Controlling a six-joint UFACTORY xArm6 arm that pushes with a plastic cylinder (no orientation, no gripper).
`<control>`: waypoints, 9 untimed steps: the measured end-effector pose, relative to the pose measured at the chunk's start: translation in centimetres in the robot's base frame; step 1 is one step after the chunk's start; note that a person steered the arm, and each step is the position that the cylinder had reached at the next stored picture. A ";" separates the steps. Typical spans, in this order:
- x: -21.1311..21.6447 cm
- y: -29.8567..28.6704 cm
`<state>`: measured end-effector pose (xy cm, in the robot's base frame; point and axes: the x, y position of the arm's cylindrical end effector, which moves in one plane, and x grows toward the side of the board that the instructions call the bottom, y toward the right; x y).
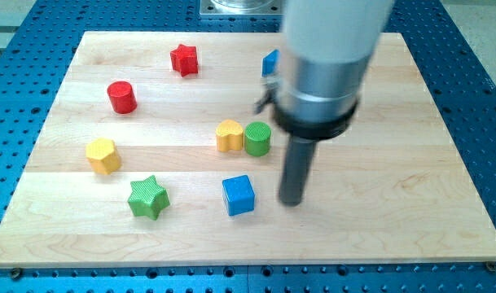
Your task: Push the blue cube towards the bottom of the yellow heart
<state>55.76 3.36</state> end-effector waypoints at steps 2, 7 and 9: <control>1.6 -5.7; 0.8 -8.6; 1.1 -3.0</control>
